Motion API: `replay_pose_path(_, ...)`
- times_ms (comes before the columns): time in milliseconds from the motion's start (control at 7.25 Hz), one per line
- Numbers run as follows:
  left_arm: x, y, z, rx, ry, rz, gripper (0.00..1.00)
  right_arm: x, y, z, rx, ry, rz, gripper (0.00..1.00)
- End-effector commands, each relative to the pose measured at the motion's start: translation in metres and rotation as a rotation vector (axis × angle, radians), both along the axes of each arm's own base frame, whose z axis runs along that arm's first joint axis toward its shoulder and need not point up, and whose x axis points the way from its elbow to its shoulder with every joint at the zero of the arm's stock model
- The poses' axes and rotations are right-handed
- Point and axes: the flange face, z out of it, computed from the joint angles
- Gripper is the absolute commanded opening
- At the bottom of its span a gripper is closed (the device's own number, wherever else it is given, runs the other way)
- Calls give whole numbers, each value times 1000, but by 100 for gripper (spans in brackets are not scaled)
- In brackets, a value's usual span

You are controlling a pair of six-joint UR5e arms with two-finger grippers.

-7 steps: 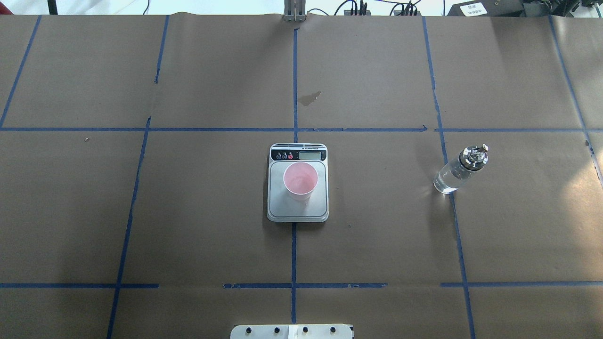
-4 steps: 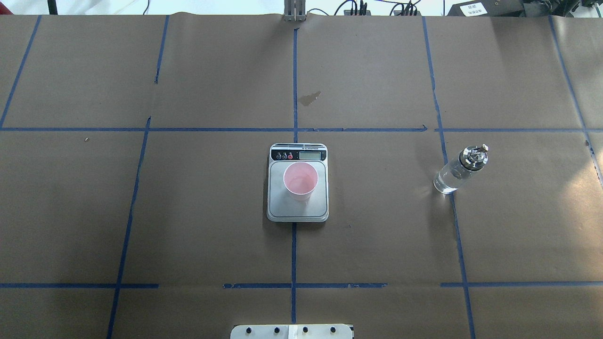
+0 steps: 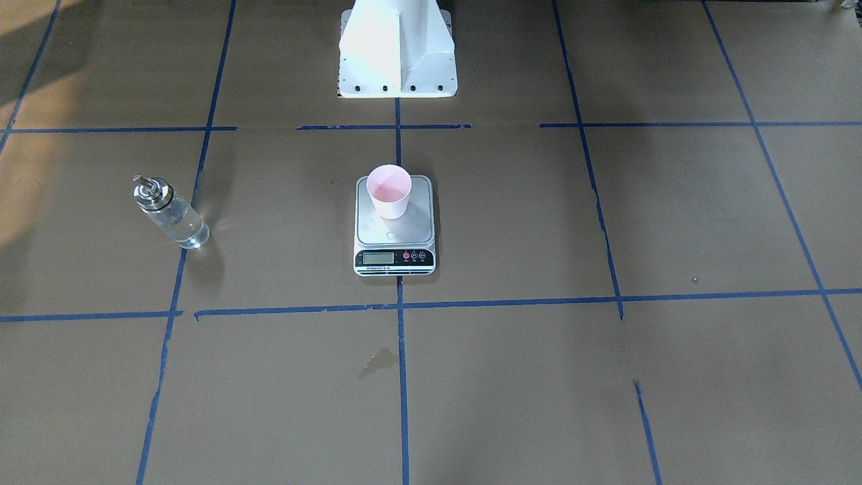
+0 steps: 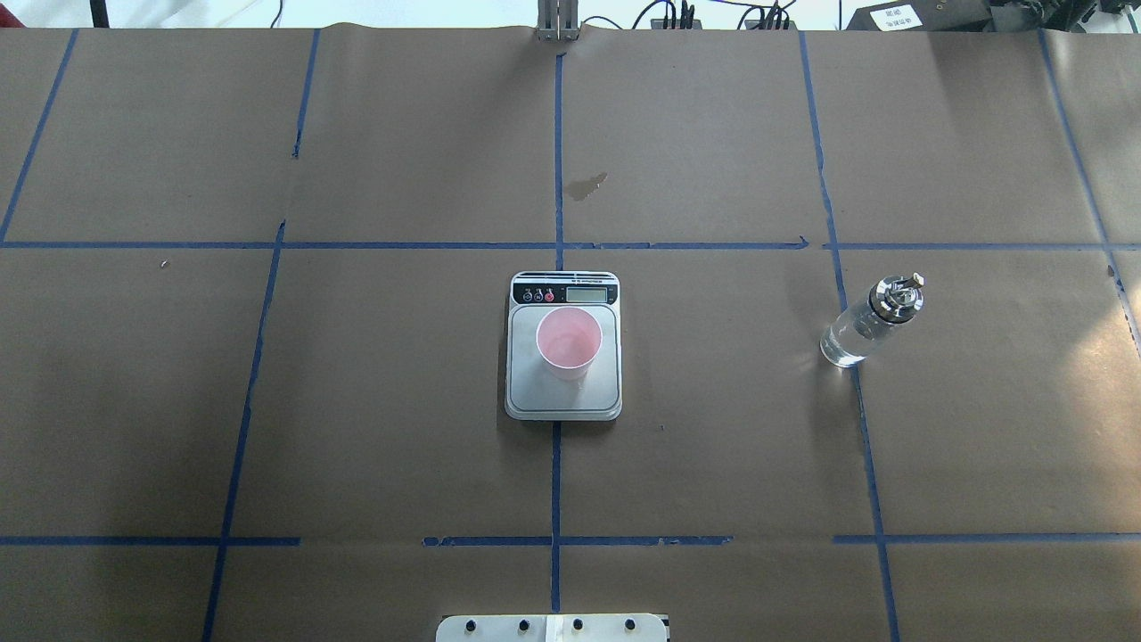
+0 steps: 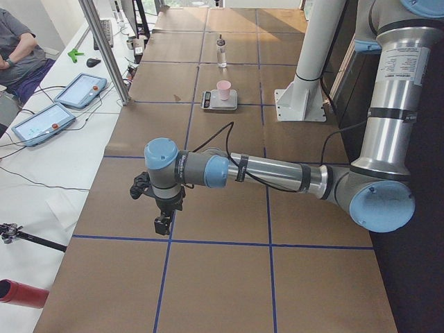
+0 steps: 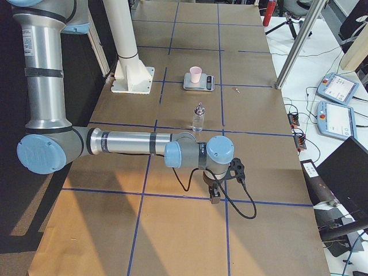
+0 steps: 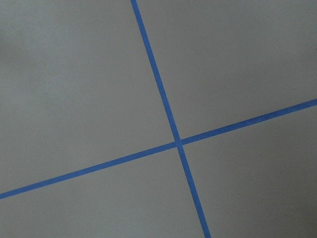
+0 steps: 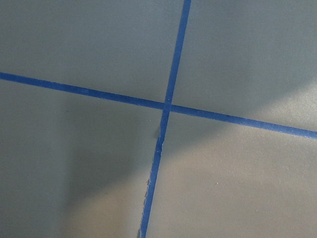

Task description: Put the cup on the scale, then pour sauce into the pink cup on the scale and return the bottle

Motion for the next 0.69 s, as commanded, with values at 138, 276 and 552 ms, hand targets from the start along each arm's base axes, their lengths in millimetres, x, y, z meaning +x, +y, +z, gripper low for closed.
replay_pose_path(138,-6,18,31,-54,48,-7,100,0,0,0,-4,-5,3,100)
replay_pose_path(276,-10,19,33,-22,44,28,100,0,0,0,-7,-7,5,100)
replay_pose_path(552,-19,28,40,-26,44,33,100,0,0,1,-11,-7,6,100)
